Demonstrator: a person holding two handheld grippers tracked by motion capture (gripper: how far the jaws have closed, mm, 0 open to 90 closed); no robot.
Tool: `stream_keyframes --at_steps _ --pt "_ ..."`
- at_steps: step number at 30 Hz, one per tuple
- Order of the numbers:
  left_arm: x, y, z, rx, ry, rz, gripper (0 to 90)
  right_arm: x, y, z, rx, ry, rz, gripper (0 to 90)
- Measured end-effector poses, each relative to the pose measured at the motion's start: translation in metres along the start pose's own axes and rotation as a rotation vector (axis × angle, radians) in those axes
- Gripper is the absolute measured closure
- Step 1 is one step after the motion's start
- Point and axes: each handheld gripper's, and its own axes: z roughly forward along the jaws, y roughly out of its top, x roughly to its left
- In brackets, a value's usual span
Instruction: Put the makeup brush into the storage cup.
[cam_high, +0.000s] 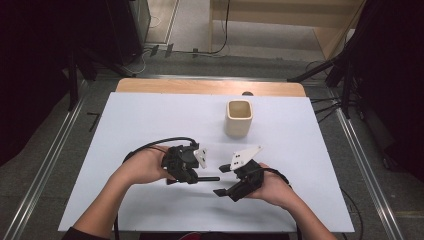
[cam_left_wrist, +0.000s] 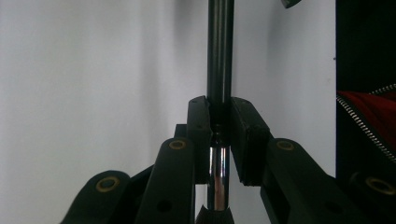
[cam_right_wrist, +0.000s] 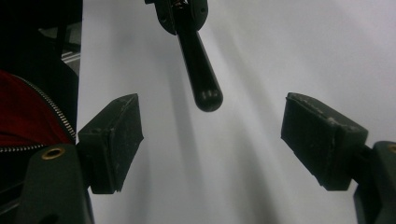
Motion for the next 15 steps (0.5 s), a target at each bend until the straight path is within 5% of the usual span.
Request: stream_keyframes --at_steps 15 --pt "-0.005 0.009 0.005 0.025 -0.001 0.029 79.1 0.001 0.012 0.012 0.045 0.047 -0.003 52.7"
